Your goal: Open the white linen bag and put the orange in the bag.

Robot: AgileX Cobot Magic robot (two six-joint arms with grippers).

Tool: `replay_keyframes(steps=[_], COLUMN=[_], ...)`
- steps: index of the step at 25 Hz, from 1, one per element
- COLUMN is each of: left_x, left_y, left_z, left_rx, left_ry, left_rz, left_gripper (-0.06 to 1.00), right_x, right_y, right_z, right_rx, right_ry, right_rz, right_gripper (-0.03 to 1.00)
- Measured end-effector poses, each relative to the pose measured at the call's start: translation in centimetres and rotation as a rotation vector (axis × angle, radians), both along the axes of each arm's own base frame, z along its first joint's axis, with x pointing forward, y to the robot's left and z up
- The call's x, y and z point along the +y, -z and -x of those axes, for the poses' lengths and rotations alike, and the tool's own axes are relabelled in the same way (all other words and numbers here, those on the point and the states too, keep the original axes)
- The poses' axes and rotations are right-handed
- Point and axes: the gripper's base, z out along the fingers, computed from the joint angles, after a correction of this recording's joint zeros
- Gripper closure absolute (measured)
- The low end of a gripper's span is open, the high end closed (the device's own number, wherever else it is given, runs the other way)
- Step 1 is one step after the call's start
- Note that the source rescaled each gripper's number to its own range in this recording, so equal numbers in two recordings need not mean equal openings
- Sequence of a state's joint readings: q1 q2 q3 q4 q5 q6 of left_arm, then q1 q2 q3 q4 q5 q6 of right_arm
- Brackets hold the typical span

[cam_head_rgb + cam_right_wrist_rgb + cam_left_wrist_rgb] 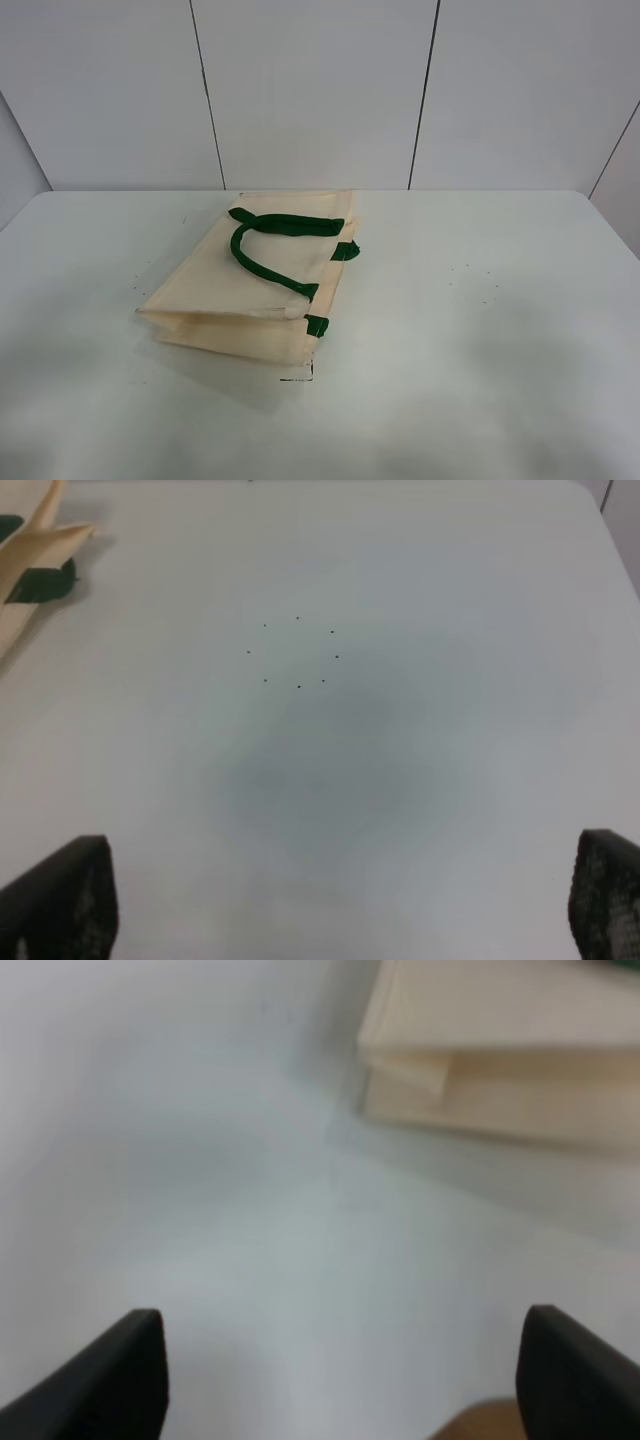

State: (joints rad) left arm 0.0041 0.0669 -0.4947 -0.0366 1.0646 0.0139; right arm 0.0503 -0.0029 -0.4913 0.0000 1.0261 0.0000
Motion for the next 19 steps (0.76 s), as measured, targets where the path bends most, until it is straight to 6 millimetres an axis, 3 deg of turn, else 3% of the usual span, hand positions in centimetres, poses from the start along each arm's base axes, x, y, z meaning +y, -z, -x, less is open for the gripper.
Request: replay_keyframes(steps=[4, 19], left_x=[-0.01, -0.01], left_y=[0.04, 0.08], left_z=[1.01, 1.04], left_rx=[-0.069, -0.071], left_ry=[0.001, 0.002], left_rz=[0.000, 0.000], left_gripper=[0.04, 0.04], right_x=[0.00, 0.00], right_y=[0.00, 0.00], right_z=[0.00, 0.00], right_rx=[0.000, 0.000], right_ry=[0.000, 0.000], right_rz=[0.000, 0.000], right_gripper=[-0.03, -0.03])
